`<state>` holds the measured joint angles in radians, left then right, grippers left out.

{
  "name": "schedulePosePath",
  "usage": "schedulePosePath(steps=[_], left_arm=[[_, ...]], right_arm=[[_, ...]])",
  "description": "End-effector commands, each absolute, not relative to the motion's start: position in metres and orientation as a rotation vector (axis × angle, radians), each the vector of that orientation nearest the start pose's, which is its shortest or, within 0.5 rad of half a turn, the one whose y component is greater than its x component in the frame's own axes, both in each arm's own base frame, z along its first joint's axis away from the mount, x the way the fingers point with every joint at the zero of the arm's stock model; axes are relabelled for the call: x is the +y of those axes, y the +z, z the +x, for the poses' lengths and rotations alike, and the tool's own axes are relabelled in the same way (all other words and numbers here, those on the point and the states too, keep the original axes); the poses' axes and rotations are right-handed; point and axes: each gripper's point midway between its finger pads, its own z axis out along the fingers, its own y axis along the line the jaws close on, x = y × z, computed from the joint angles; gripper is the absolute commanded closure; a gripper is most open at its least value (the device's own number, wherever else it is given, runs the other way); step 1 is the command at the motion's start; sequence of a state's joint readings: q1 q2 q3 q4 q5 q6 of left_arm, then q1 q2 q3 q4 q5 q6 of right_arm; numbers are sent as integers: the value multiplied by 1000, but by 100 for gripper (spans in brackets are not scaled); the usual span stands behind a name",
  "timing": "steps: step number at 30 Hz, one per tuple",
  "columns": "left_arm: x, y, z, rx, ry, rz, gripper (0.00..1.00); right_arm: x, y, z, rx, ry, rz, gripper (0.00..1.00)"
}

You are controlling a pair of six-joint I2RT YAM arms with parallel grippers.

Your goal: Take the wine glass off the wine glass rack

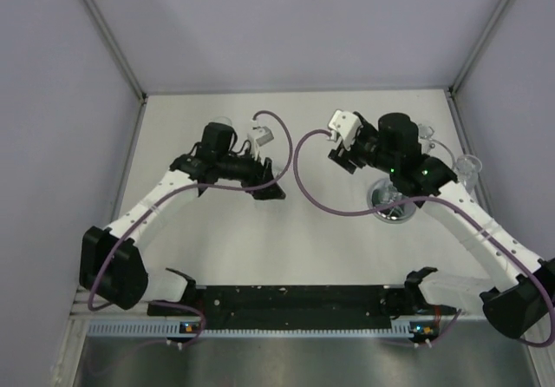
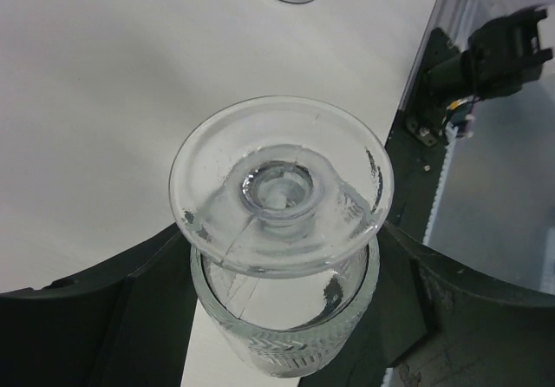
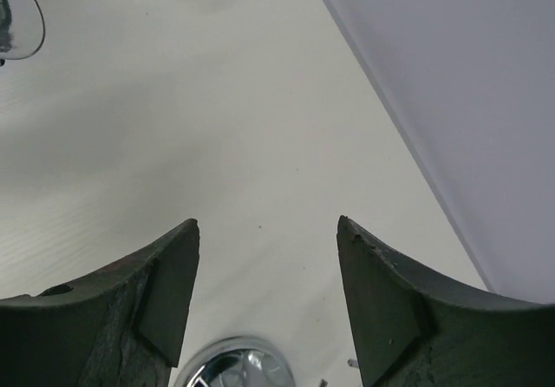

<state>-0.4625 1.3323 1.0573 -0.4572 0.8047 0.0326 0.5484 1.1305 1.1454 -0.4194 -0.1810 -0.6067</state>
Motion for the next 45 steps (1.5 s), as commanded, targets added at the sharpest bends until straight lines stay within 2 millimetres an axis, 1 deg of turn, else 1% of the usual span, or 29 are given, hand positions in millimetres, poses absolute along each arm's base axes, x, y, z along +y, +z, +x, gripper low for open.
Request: schedulePosePath(steps=[1, 3, 4, 5, 6, 7, 9, 12, 14, 18, 20, 21, 25, 27, 28, 29, 31, 36, 39, 45], left_arm=[[-263, 255, 251, 1974, -1504, 774, 100], [-263, 268, 258, 1970, -1636, 715, 100], [-265, 270, 263, 1970, -1698, 693, 100], [-265, 271, 267, 1980, -1772, 673, 100], [-265, 273, 273, 1993, -1822, 630, 100], [-264, 271, 280, 2025, -1872, 565, 100], [-262, 273, 293, 2023, -1928, 483, 100], [-259, 272, 311, 2060, -2002, 311, 100], [-257, 271, 323, 2059, -2005, 236, 100], [-256, 264, 337, 2115, -2051, 66, 100], [-257, 262, 341, 2131, -2073, 3, 100], [-257, 261, 342, 2137, -2081, -28, 100], [-257, 256, 345, 2166, -2107, -164, 100], [-256, 249, 345, 2200, -2121, -289, 100], [-256, 247, 346, 2215, -2134, -377, 100], [-255, 242, 345, 2228, -2142, -458, 100], [-255, 236, 344, 2264, -2134, -564, 100], [-252, 233, 339, 2280, -2123, -668, 100], [-251, 229, 337, 2307, -2112, -781, 100], [-251, 230, 334, 2325, -2106, -864, 100]], right_arm=[[225, 324, 325, 1441, 173, -1035, 38], [233, 320, 323, 1427, 188, -1032, 39], [238, 320, 322, 1412, 193, -1035, 39], [242, 317, 319, 1406, 192, -1042, 39], [246, 318, 318, 1394, 192, -1043, 39], [251, 317, 314, 1388, 200, -1056, 39], [259, 314, 309, 1383, 212, -1077, 39], [271, 305, 300, 1401, 246, -1121, 39], [279, 301, 294, 1407, 268, -1154, 40], [297, 295, 282, 1405, 315, -1208, 40], [304, 292, 281, 1406, 314, -1213, 40], [305, 292, 284, 1414, 301, -1192, 40], [311, 302, 301, 1429, 261, -1046, 40], [314, 306, 308, 1443, 257, -993, 41], [315, 303, 309, 1457, 251, -986, 42], [317, 309, 313, 1439, 253, -952, 43], [321, 310, 314, 1434, 258, -943, 44], [332, 306, 316, 1434, 270, -933, 46], [335, 304, 315, 1437, 281, -938, 46], [340, 299, 309, 1443, 308, -965, 49]])
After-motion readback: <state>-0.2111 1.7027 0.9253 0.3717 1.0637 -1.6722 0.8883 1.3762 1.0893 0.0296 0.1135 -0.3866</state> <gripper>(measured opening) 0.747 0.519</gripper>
